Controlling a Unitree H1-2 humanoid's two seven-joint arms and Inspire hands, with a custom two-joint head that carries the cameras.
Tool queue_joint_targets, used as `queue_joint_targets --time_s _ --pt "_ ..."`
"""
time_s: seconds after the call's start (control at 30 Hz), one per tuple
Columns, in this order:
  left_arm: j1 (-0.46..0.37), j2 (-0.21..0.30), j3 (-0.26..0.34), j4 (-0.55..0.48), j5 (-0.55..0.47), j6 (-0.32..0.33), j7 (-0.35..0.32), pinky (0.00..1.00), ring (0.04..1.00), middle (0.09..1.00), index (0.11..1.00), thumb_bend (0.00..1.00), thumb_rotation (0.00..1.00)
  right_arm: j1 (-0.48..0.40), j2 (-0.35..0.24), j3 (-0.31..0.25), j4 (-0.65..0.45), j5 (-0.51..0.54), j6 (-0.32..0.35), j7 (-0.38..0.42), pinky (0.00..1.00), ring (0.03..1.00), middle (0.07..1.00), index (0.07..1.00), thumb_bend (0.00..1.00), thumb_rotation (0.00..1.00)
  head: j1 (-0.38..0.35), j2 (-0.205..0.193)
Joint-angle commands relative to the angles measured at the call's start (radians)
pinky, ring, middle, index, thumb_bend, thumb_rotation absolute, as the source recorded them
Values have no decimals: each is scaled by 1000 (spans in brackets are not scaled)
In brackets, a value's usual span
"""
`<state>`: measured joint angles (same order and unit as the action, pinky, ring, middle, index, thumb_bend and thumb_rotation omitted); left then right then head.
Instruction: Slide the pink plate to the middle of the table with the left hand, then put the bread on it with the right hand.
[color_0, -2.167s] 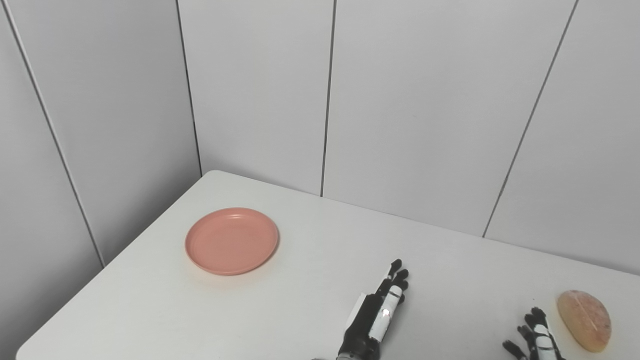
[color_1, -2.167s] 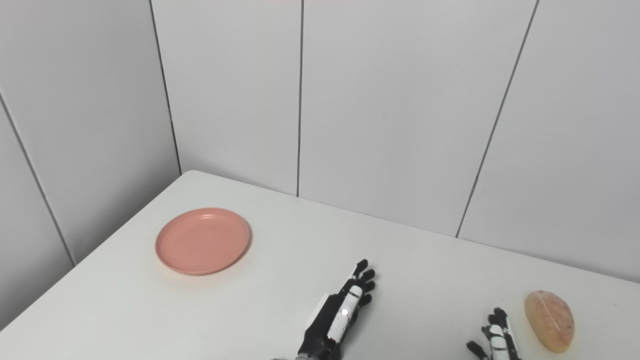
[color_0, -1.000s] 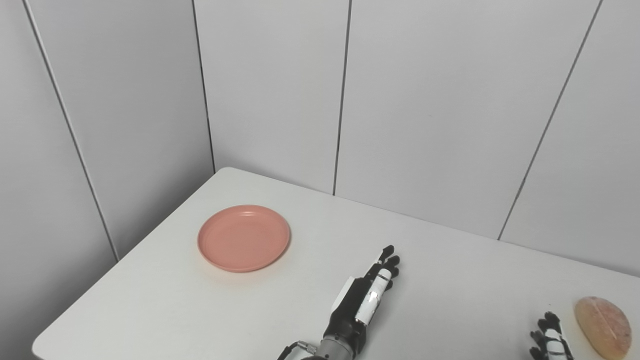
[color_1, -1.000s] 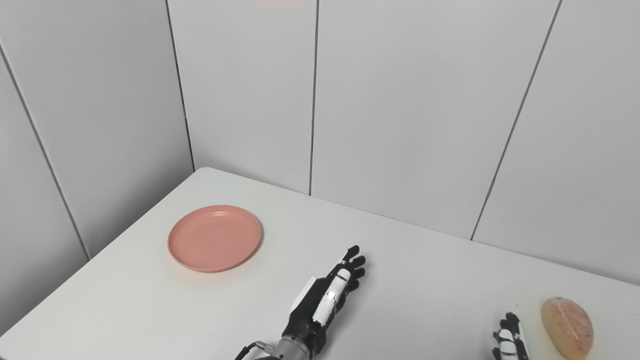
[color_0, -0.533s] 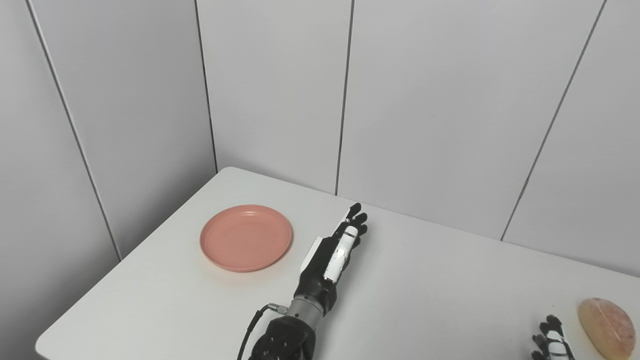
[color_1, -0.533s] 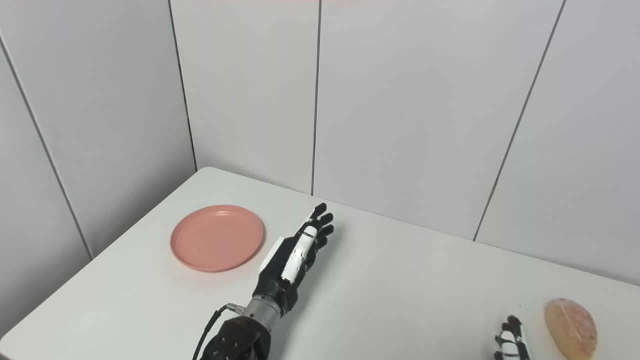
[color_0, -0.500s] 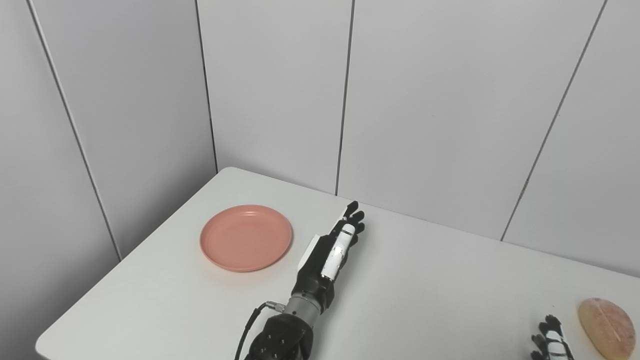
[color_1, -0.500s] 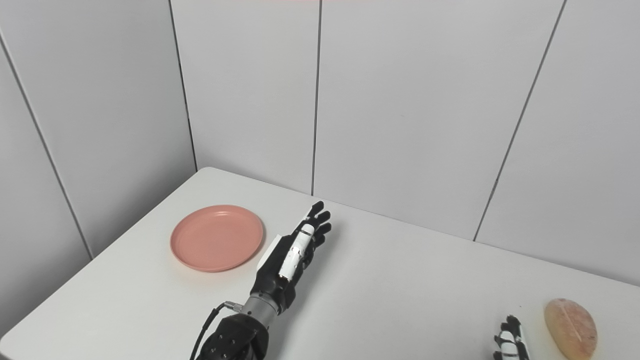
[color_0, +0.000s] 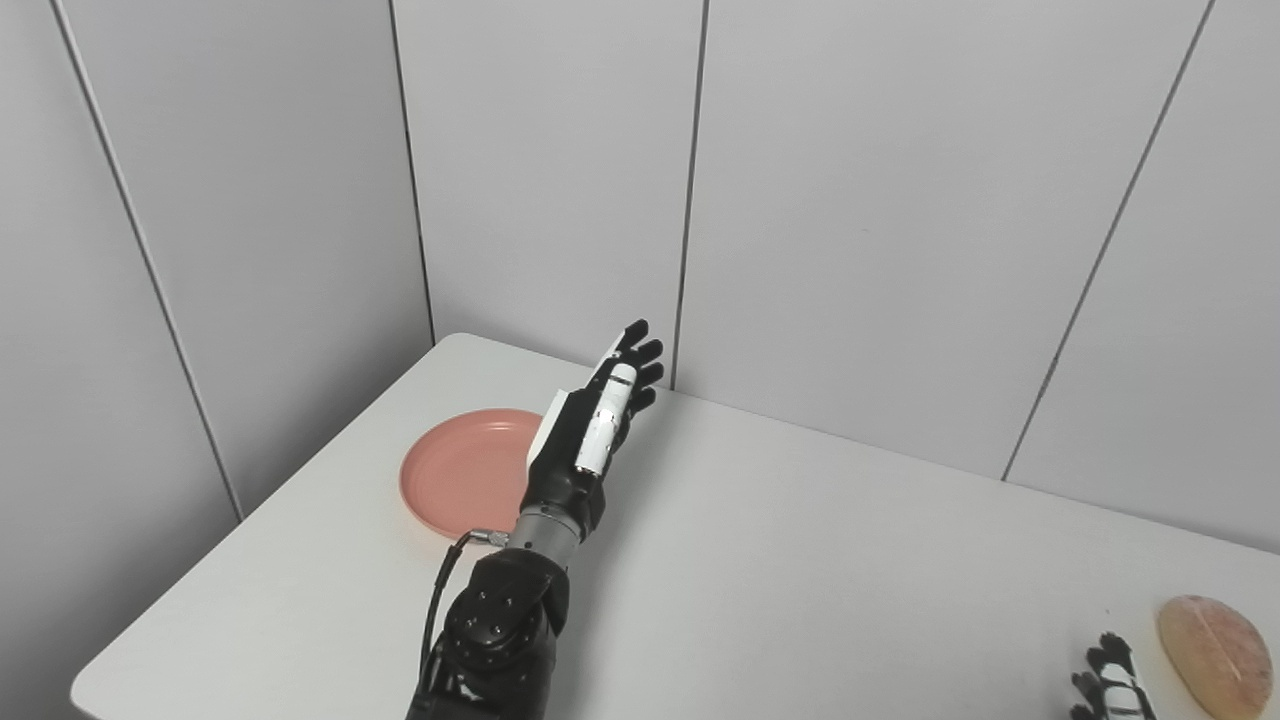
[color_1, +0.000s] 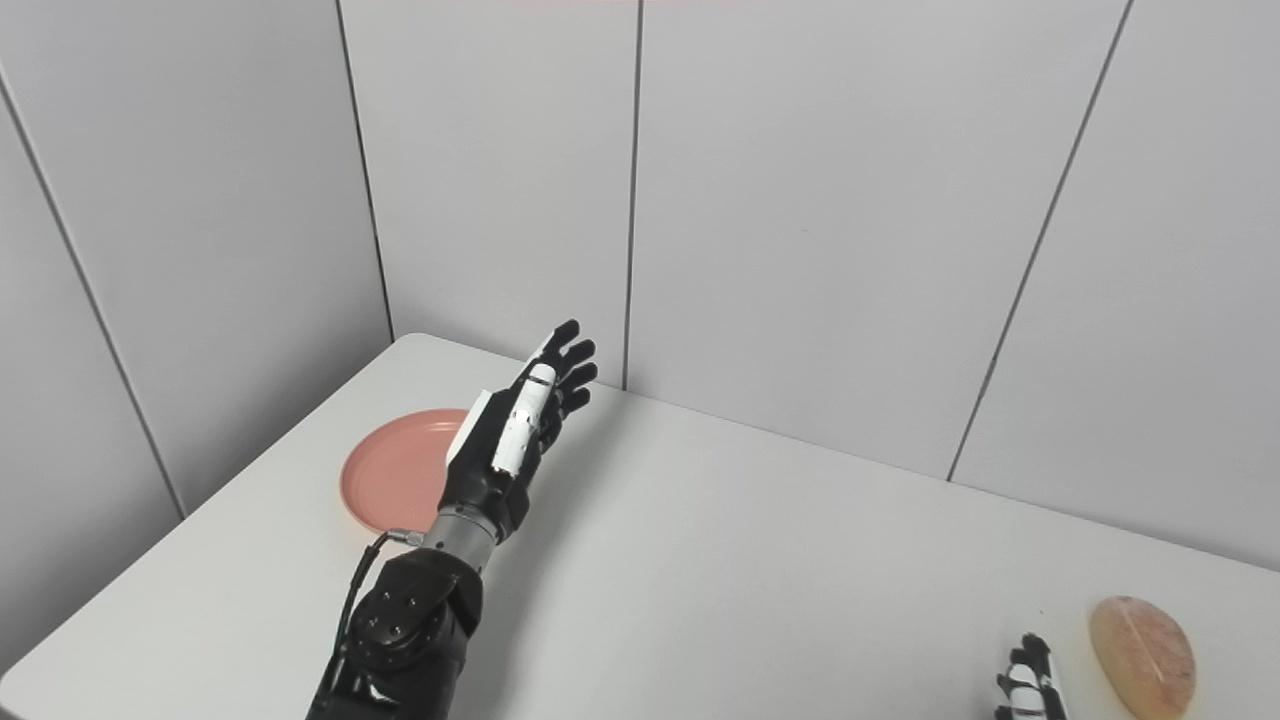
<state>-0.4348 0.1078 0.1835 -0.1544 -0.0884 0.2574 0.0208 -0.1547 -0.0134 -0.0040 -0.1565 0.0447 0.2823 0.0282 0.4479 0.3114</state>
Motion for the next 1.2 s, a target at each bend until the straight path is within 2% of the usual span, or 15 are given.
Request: queue_joint_targets --time_s 0.0,0.17,0.33,0.53,0.8,1.03,1.17 --pt "-56 23 14 -13 -2 -37 14 938 932 944 925 392 1000 -21 -8 -5 -32 10 -8 7 1000 1000 1000 1000 121 1000 2 1" --pt "-89 56 58 -11 -12 2 39 919 926 938 920 379 1000 -19 -8 -4 -38 7 -5 6 1000 1000 1000 1000 119 1000 6 1" --pt "-114 96 101 23 -29 9 51 921 925 930 910 382 1000 -19 -11 -4 -38 7 -3 7 1000 1000 1000 1000 116 1000 10 1" --pt "-125 163 138 89 -47 -13 41 917 925 928 917 368 1000 -17 -11 1 -48 -3 5 4 1000 1000 1000 1000 107 1000 11 4" --pt "-131 212 171 157 -99 -23 32 928 929 931 917 351 1000 -17 -9 -1 -50 8 15 9 1000 1000 1000 1000 116 1000 14 2" --pt "-134 260 197 225 -126 -28 31 935 943 944 926 359 1000 -15 -18 8 -42 -8 -13 13 1000 1000 1000 1000 89 1000 14 2" --pt "-138 280 216 262 -137 -50 33 945 947 951 929 358 1000 -15 -15 -3 -46 5 -3 9 1000 1000 1000 1000 104 1000 19 3"
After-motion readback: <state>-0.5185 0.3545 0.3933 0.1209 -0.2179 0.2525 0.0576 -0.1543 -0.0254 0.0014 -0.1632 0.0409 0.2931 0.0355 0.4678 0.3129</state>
